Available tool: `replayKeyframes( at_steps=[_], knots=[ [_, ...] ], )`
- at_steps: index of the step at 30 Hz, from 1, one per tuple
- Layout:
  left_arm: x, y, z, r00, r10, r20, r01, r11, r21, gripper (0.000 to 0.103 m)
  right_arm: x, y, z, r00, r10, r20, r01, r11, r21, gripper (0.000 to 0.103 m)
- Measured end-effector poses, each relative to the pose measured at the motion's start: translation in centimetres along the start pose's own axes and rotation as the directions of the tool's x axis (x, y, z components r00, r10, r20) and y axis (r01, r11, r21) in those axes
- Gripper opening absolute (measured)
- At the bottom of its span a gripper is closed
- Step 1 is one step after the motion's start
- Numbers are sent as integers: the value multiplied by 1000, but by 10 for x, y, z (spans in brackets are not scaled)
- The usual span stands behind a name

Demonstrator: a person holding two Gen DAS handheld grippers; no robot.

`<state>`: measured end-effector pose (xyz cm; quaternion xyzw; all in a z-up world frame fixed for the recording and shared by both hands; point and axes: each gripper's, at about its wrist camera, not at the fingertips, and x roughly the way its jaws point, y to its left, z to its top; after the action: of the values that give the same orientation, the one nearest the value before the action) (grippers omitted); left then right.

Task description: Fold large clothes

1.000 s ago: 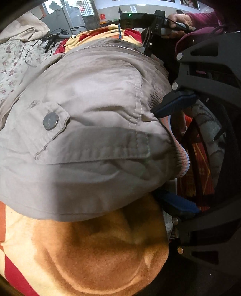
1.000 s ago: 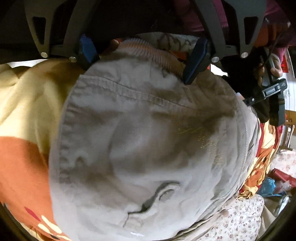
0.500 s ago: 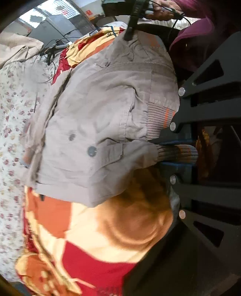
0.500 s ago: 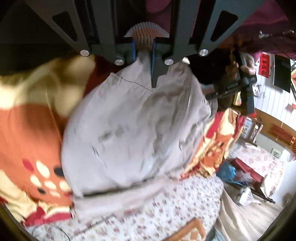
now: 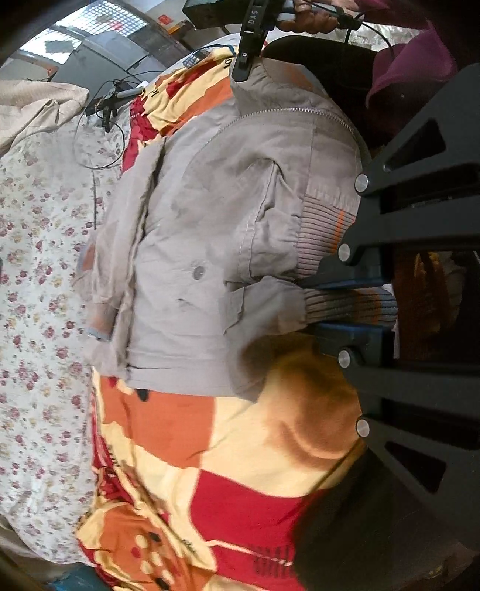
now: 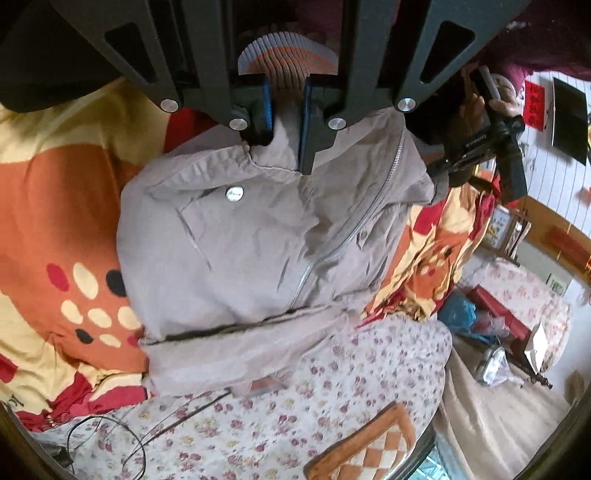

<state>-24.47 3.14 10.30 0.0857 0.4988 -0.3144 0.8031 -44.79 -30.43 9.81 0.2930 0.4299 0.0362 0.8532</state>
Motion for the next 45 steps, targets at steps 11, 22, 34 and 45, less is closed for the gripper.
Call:
replayKeyframes(
  at_steps=[11, 22, 34, 45],
  knots=[
    [9, 9, 39, 997, 13, 79, -10, 999, -40, 12, 4, 0, 41, 992, -70, 104, 70, 998, 3, 10],
    [56, 18, 52, 999, 35, 4, -34, 992, -120, 12, 61, -34, 64, 998, -27, -59, 34, 992, 121, 45],
    [53, 28, 54, 999, -30, -18, 27, 988, -151, 24, 62, -12, 12, 980, 75, -186, -58, 994, 94, 59],
    [22, 66, 32, 987, -161, -19, 152, 956, -251, 75, 67, -9, -15, 966, 18, -256, 10, 994, 107, 79]
  ],
)
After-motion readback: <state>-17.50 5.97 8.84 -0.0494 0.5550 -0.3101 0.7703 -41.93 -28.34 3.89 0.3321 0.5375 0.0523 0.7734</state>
